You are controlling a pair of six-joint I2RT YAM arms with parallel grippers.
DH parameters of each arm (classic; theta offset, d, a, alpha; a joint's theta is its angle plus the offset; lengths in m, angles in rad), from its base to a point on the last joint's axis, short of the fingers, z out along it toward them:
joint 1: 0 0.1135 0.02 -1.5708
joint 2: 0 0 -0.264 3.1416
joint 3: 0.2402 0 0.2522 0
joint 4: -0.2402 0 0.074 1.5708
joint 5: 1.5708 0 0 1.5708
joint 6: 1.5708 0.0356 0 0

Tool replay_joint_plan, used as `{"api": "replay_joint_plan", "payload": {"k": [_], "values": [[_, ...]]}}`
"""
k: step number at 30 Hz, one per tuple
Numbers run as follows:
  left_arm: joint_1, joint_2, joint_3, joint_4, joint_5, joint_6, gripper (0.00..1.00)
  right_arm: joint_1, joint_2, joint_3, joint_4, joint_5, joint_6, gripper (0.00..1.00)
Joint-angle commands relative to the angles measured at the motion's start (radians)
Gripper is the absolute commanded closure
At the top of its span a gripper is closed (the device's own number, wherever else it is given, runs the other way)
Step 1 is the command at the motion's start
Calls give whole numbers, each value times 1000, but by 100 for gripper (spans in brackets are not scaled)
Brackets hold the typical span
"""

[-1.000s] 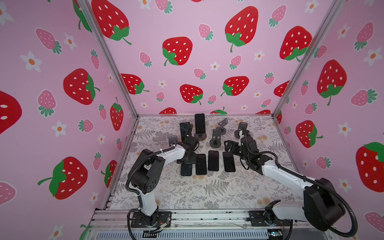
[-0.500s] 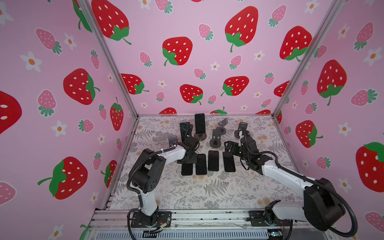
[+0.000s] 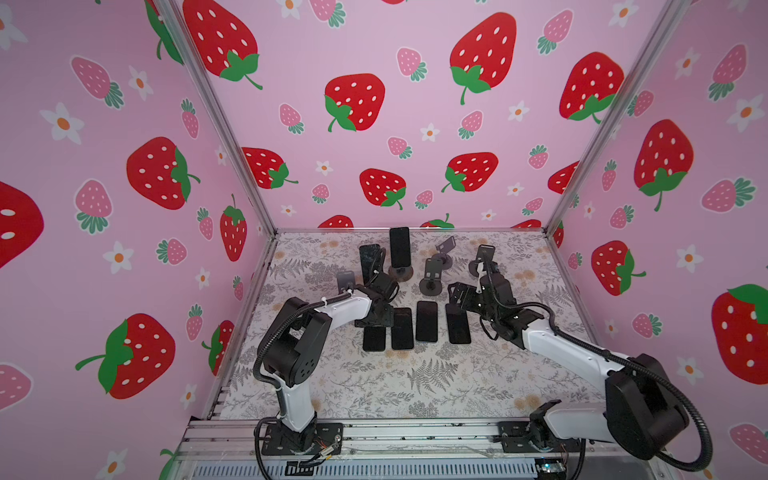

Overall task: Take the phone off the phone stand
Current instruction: 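Open the left gripper and swing it back up toward the standing phones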

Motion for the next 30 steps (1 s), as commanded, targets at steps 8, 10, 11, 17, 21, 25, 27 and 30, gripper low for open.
{"api": "replay_joint_plan", "payload": {"k": [8,10,11,17,21,25,27,30], "values": [[-8,-178,95,-141,-49,-13,8,1,11,29,9,1,-2,0],[-10,-218,119,-162,-61,-11,8,0,11,31,16,-13,-2,0],[-10,-234,127,-164,-60,-8,8,0,14,33,14,-15,-5,0],[-9,-307,227,-199,-105,47,7,0,8,18,27,-14,5,1],[-7,-325,274,-176,-220,52,1,1,0,20,18,-6,-1,0],[11,-320,320,-147,-243,72,1,1,-26,6,19,-2,-3,0],[29,-292,353,-146,-235,85,1,0,-39,2,9,11,-13,0],[53,-232,431,-178,-219,99,1,0,-57,-12,6,33,-7,0]]}}
